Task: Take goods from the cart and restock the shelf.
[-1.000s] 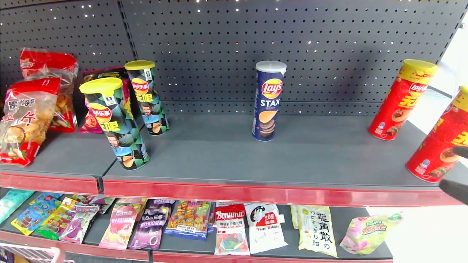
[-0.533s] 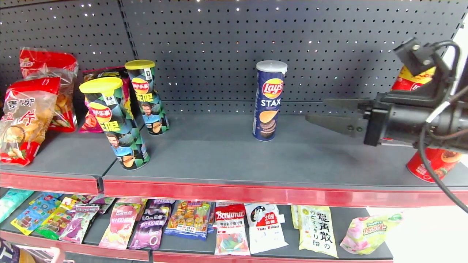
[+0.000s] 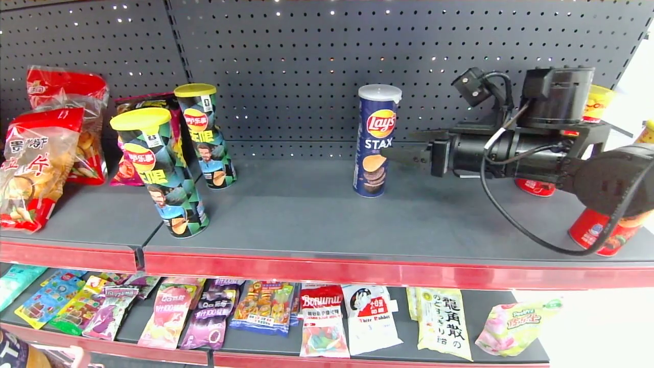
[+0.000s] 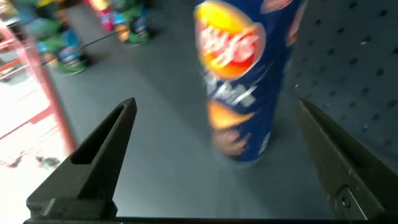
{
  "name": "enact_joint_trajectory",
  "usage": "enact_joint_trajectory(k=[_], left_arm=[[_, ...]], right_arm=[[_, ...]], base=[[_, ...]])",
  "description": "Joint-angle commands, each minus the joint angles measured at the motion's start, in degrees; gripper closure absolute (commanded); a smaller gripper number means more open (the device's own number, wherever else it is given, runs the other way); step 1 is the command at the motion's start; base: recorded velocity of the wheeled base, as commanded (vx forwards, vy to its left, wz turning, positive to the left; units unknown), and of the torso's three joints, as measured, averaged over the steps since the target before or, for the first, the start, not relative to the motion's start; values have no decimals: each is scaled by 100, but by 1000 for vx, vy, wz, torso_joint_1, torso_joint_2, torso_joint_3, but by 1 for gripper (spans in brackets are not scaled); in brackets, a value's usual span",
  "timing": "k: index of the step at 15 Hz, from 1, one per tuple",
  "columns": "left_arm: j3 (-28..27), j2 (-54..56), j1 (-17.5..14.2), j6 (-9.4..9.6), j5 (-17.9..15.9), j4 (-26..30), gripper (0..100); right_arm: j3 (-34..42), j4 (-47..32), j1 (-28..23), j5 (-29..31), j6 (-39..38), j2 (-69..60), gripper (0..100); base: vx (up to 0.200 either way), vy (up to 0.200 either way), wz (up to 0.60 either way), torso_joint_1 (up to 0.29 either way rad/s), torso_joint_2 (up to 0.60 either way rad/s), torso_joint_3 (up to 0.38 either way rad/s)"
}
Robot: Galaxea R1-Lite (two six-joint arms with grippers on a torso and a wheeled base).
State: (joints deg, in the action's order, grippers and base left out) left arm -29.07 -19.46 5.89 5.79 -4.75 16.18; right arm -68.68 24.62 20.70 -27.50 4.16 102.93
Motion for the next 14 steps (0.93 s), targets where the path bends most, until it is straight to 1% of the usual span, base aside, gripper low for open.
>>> enact_joint_trajectory(k=[1,2,4,6,8,10,14], left_arm=[[-2,-14,0,1,1,-1,100],[-2,-23,0,1,1,-1,100],[-2,-14,0,1,10,-1,100],[-19,-23,0,1,36,-1,100],[-19,-14,0,1,36,-1,100],[-37,-6,0,1,36,-1,100],[-37,30,0,1,45,-1,100]], right_arm=[[-541,7,39,193,15,606,0],[-734,-2,101,219,6,676,0],[-796,-2,180,298,15,747,0],[-875,-2,206,509,6,764,0],[-963,-2,206,527,15,817,0],[-1464,-10,277,685,6,1054,0],[-1824,-46,400,764,15,1256,0]], base=[[0,0,0,0,0,0],[0,0,0,0,0,0],[0,0,0,0,0,0],[0,0,0,0,0,0],[0,0,0,0,0,0],[0,0,0,0,0,0],[0,0,0,0,0,0]])
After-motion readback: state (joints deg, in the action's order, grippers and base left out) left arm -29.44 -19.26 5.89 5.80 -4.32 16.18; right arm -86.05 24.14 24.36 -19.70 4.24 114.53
